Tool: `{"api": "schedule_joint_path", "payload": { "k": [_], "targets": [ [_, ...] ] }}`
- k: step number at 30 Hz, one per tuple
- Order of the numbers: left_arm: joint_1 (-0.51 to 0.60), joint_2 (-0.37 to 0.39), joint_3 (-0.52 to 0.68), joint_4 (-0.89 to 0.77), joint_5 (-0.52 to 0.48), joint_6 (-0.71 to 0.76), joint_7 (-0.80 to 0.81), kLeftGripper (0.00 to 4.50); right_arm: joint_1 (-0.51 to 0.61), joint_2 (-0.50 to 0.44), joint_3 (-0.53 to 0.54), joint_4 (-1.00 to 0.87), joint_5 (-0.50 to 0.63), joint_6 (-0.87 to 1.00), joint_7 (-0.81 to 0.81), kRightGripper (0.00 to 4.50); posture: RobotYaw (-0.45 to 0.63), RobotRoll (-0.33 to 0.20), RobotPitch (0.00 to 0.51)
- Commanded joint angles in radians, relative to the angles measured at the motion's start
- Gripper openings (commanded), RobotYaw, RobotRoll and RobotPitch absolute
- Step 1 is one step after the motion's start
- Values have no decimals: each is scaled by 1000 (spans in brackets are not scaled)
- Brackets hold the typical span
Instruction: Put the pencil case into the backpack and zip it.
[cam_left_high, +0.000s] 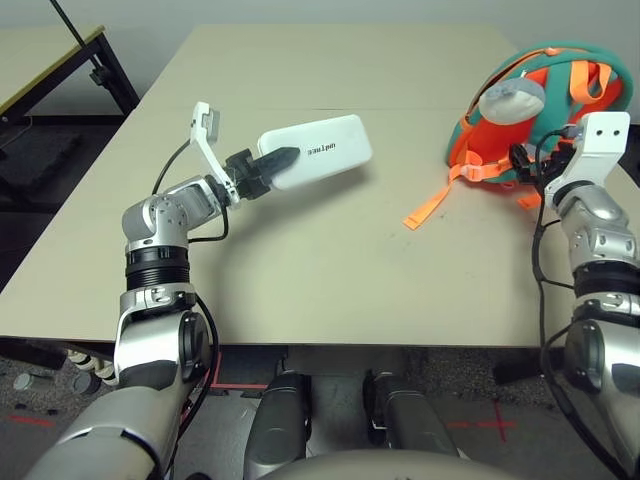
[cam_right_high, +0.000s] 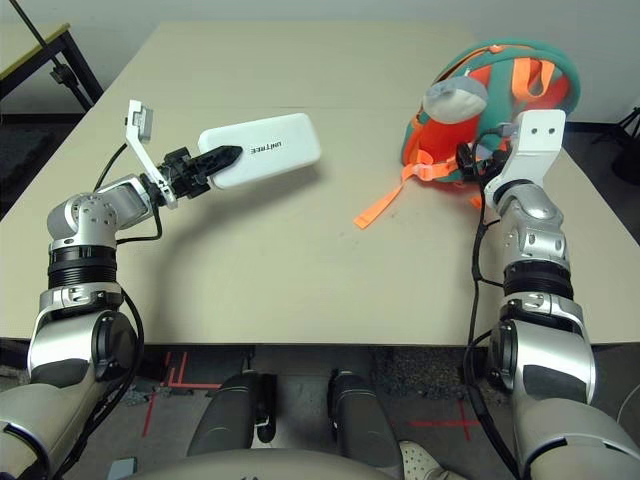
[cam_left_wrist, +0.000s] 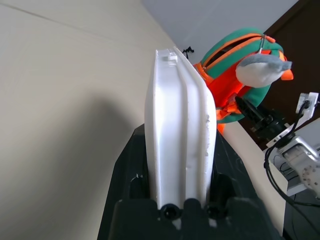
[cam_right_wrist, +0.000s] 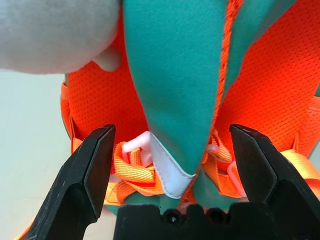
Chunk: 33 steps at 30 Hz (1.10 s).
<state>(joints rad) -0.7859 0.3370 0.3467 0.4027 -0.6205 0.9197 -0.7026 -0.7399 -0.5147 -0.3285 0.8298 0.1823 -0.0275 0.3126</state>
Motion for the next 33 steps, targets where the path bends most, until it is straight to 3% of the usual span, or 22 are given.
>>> {"api": "schedule_joint_path", "payload": {
  "k": [1, 20, 21, 25, 33],
  "targets": [
    [9, 1, 7, -34, -31, -3, 7, 1257, -16, 0, -6, 19, 17, -28, 16, 4500, 103, 0, 86],
    [14, 0, -2, -45, -52, 8, 8, 1257, -29, -24, 0, 63, 4, -50, 8, 4500, 107, 0, 95],
    [15, 0, -2, -46, -52, 9, 9, 1257, -30, -25, 3, 67, 0, -50, 6, 4126, 107, 0, 95],
    [13, 2, -1, -42, -49, 5, 10, 1257, -34, -24, 10, 74, -5, -67, 13, 4500, 108, 0, 91],
    [13, -1, -6, -48, -53, 13, 7, 1257, -43, -28, 19, 96, -16, -87, 8, 4500, 112, 0, 84]
  ]
}}
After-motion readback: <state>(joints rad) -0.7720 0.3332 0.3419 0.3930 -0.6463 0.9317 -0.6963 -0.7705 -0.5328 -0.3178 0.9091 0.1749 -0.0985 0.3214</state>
